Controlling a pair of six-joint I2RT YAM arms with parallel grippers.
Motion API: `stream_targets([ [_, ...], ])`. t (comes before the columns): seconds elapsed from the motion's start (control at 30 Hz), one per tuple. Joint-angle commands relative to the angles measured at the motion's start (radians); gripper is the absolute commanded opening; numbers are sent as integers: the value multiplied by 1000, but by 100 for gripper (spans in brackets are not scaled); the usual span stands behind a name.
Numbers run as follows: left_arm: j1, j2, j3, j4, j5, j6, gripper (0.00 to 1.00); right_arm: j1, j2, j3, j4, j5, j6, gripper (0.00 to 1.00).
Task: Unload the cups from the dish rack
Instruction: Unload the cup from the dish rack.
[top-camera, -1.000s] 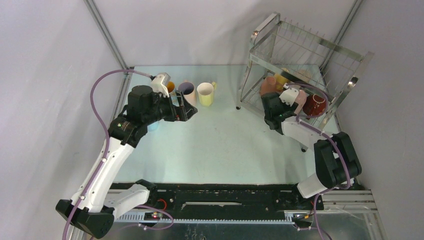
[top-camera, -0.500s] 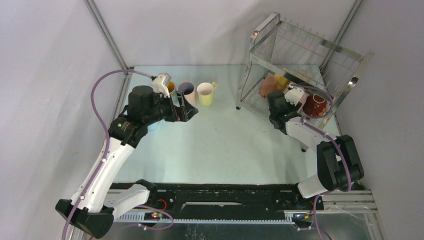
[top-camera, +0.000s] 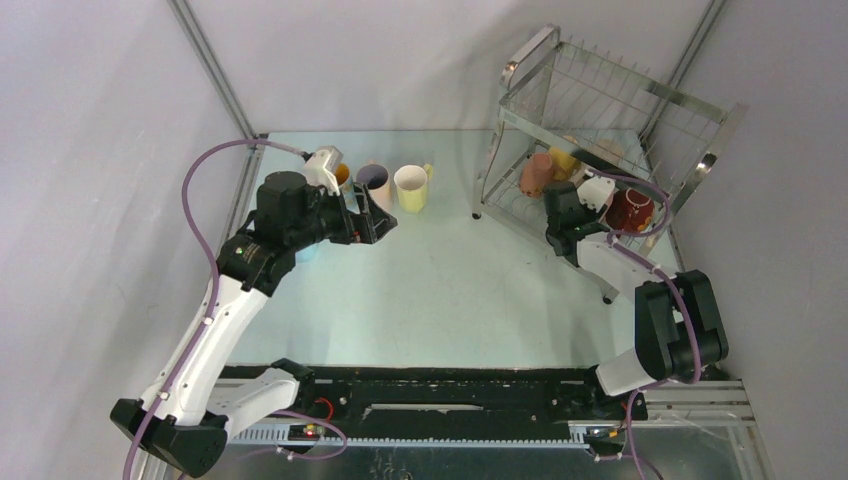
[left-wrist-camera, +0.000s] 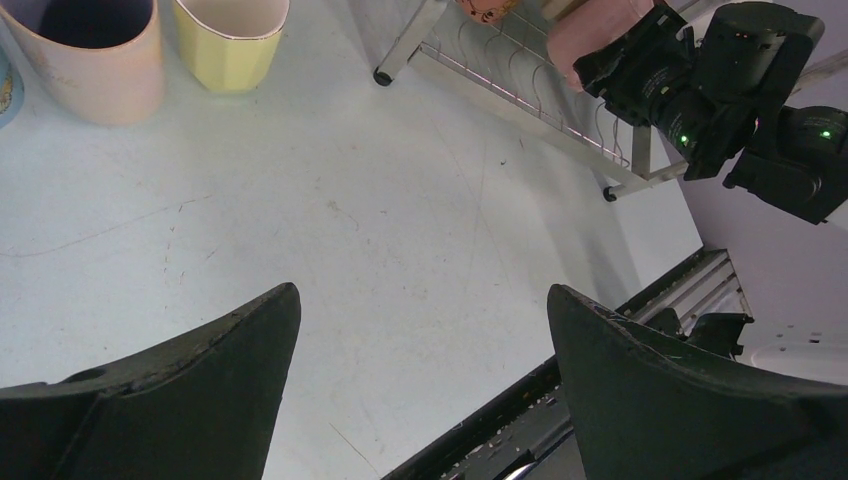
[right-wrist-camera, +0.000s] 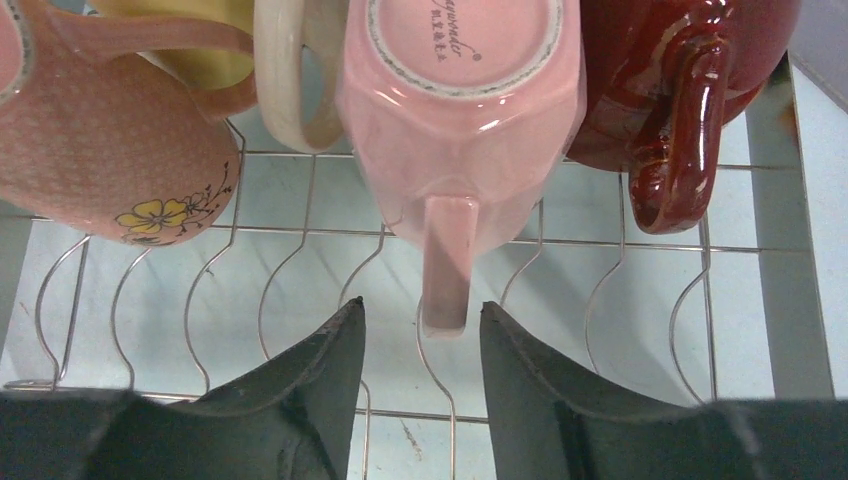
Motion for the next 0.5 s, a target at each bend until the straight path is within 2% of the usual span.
stream_targets([
  [0.0,-9,-12,5,33,27,-5,100,-45,9,47,-20,-14,-18,51],
  [0.23,-10,-13,7,33,26,-4,100,-56,22,58,-15,-28,-48,45],
  [0.47,-10,-16,2,33,23,-4,100,-57,20,62,-22,-21,-61,22],
])
